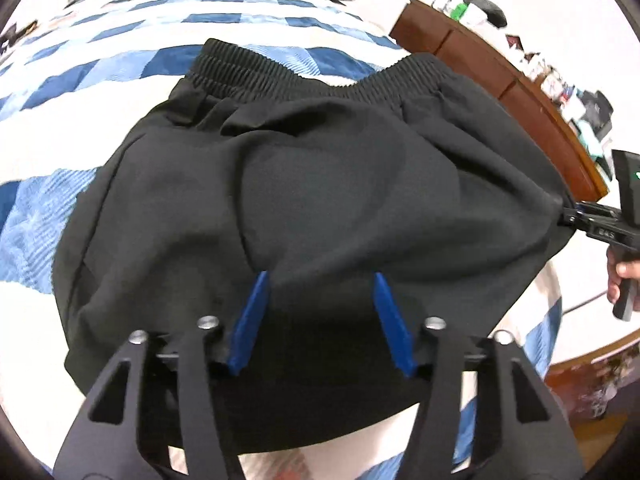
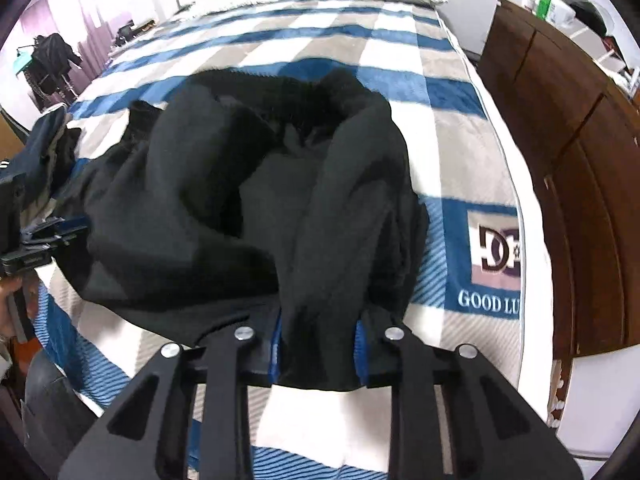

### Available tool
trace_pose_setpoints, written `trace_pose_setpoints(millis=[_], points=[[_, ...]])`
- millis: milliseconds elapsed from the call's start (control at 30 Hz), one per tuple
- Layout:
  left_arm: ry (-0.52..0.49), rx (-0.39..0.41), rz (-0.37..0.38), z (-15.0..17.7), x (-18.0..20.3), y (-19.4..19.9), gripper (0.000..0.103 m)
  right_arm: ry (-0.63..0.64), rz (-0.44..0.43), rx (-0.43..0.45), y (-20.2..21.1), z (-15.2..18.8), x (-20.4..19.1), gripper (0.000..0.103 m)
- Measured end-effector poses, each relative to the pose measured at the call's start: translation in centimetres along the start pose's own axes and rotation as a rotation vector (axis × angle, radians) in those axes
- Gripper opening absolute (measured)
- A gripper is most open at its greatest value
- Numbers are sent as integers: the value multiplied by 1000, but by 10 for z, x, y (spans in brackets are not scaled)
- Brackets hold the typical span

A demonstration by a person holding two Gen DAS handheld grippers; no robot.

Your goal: Fold large clothes

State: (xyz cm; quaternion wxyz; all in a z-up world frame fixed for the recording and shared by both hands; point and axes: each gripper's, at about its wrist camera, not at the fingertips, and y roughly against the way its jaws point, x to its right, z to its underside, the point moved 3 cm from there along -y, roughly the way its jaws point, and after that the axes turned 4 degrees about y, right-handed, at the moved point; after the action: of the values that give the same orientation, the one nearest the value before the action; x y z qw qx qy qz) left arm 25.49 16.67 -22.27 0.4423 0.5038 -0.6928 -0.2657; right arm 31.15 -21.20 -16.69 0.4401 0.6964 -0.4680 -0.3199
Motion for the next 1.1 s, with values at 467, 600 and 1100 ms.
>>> trace_pose_setpoints(millis=[467,600,1100], points=[[-133,199,3,27,46,38,97,-160,-389,307,97,8,-27,94],[-105,223,-15,21,40,35,97,-293,-565,299,75,3,-38,94],[-79,223,-82,20,16,23,97,-540,-537,163,-6,1,5,94]])
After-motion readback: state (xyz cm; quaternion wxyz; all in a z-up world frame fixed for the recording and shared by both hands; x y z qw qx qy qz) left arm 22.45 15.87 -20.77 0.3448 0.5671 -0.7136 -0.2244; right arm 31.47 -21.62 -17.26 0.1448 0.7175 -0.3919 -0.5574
